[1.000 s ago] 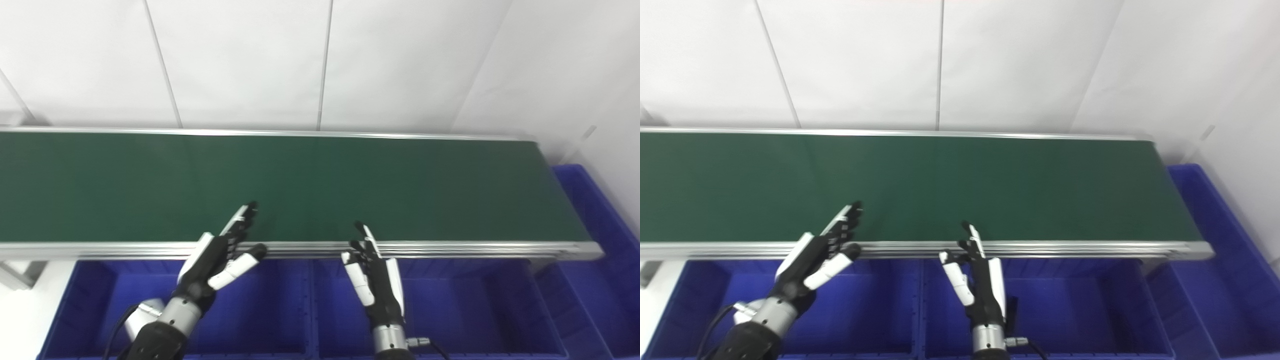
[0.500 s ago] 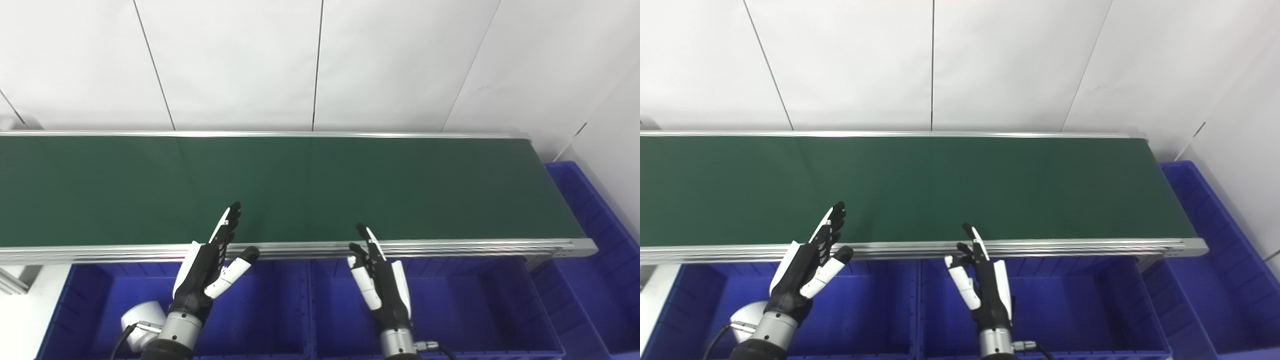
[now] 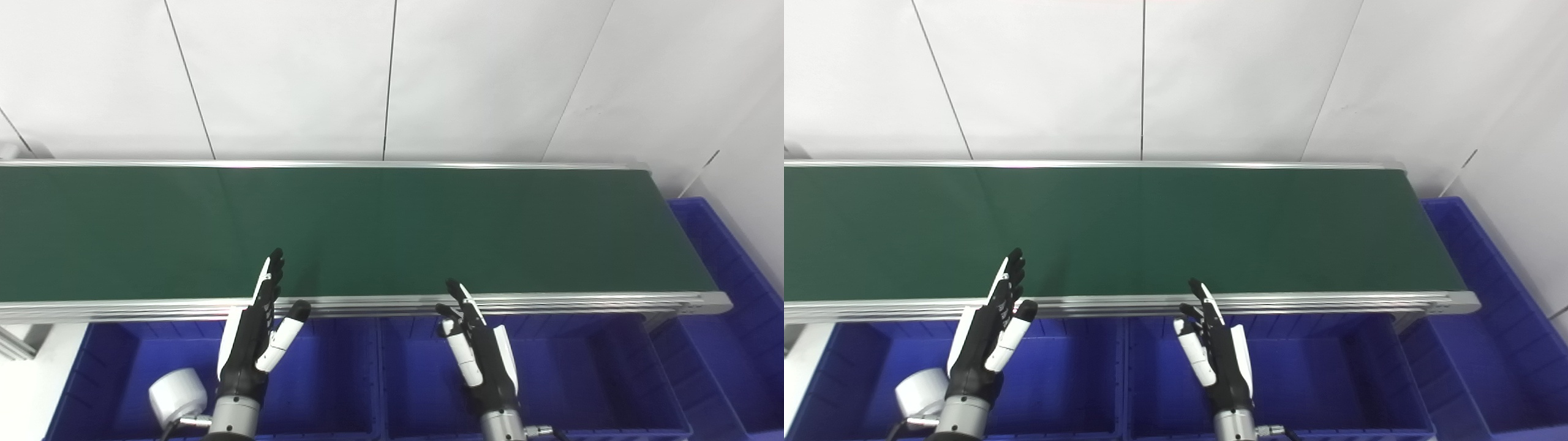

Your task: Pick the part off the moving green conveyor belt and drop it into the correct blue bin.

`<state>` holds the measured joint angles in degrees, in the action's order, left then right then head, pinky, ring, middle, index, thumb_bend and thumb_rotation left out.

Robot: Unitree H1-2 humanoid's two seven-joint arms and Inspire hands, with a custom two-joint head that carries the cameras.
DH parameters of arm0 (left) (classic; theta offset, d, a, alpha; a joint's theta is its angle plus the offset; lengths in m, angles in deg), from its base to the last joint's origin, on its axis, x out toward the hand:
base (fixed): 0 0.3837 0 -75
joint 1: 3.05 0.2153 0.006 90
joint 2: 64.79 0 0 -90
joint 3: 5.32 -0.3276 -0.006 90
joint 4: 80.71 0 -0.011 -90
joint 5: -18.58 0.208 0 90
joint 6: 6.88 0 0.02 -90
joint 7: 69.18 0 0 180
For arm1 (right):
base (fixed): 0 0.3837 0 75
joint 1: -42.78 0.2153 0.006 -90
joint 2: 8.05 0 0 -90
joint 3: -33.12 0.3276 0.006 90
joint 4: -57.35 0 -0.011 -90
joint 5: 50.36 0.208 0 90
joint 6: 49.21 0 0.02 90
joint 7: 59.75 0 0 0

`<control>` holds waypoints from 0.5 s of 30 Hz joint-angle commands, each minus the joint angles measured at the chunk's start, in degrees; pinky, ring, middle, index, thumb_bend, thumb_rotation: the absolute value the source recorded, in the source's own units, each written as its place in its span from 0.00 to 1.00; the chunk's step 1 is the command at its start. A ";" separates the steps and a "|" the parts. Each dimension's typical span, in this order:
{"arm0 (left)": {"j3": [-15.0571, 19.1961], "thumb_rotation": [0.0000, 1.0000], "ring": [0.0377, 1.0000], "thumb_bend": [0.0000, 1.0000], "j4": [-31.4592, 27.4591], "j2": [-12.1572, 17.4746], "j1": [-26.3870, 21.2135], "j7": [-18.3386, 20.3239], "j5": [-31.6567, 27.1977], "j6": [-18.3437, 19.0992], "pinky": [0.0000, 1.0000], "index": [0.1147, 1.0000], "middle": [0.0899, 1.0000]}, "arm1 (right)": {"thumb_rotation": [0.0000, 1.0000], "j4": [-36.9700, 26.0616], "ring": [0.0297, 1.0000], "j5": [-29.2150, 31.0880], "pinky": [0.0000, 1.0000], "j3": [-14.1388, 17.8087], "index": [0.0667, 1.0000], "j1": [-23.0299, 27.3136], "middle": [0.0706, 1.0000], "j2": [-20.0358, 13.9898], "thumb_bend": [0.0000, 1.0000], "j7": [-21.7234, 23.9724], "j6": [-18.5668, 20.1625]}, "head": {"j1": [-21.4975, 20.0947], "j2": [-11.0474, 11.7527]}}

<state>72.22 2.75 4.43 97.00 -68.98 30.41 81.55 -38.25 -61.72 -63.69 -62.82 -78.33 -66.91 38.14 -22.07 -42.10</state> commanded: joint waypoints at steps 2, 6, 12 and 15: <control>-0.60 0.91 1.00 0.61 -1.95 -1.61 1.27 -1.79 0.75 -2.08 1.00 1.00 1.00 | 1.00 -4.39 0.86 1.32 0.83 0.08 0.98 -1.37 0.96 0.21 0.85 0.51 -1.54 | 1.18 -0.09; -0.80 0.89 1.00 0.58 -3.29 -2.64 2.80 -2.00 -0.12 -1.24 1.00 1.00 1.00 | 0.99 -6.22 0.87 1.96 0.85 0.34 0.97 -2.32 0.95 0.20 0.87 0.56 -0.88 | 1.75 -0.54; -0.63 0.87 1.00 0.55 -3.67 -3.26 3.63 -2.08 -0.44 0.21 1.00 1.00 1.00 | 1.00 -6.19 0.88 1.31 0.87 0.45 0.97 -2.29 0.95 -0.15 0.87 0.65 -1.17 | 2.04 -0.46; -0.57 0.87 1.00 0.55 -3.74 -3.06 3.65 -2.06 -0.34 0.43 1.00 1.00 1.00 | 1.00 -5.98 0.88 0.90 0.85 0.47 0.97 -2.05 0.95 -0.10 0.86 0.44 -1.19 | 2.18 -0.67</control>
<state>72.08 0.78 2.51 101.07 -70.45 30.17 82.19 -42.72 -60.42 -63.15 -65.59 -78.77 -66.41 38.15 -20.04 -42.54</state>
